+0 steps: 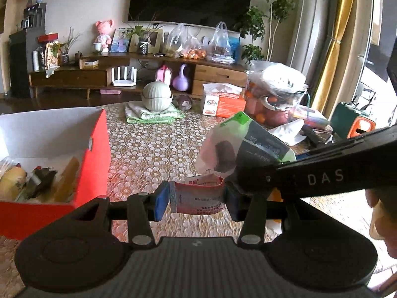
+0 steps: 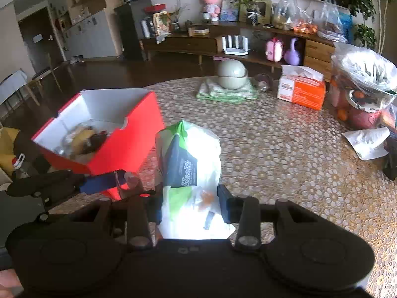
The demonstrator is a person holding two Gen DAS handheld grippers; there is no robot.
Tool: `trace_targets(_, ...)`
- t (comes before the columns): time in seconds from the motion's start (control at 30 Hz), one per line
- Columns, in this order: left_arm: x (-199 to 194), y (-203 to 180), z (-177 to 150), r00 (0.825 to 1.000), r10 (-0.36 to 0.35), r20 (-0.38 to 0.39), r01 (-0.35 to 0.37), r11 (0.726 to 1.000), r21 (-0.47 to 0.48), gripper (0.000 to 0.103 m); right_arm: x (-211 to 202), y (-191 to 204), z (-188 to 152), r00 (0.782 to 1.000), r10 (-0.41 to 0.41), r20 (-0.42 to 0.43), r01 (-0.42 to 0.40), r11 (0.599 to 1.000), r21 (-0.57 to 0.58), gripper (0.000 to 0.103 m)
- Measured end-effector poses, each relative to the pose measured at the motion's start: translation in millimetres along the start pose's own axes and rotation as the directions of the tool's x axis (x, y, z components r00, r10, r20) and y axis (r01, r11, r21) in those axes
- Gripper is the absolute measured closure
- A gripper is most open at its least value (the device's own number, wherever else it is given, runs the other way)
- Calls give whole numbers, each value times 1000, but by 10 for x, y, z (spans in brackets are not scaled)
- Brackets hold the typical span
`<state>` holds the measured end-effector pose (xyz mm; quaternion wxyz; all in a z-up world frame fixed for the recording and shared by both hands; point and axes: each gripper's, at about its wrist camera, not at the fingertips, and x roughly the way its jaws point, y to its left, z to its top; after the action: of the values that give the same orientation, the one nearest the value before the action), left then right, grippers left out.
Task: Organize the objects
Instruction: 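Lift and carry the pink packet and white bag over the red box with both tools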
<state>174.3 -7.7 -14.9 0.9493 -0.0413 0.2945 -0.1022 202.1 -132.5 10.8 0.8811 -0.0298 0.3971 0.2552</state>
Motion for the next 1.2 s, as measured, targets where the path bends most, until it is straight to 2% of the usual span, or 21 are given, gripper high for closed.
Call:
trace_targets(0.27, -450, 269, -92, 1000, 4, 15, -4, 1000, 0, 57, -101, 352, 11, 999, 37, 11, -37, 999, -41, 63)
trace_targets(0.67, -888, 971, -63, 995, 97, 33, -96, 995, -17, 57, 92, 931, 145, 996, 88, -10, -88, 990, -108, 63)
trace_targets(0.93, -954, 1450, 86, 986, 163, 45, -163, 987, -6, 57, 341, 1305, 435, 995, 97, 11, -94, 983, -159, 63)
trace_targets(1.2, -760, 1894, 289, 978, 207, 15, -207, 978, 5, 57, 754, 1571, 773, 997, 75, 28, -67, 973, -222, 63)
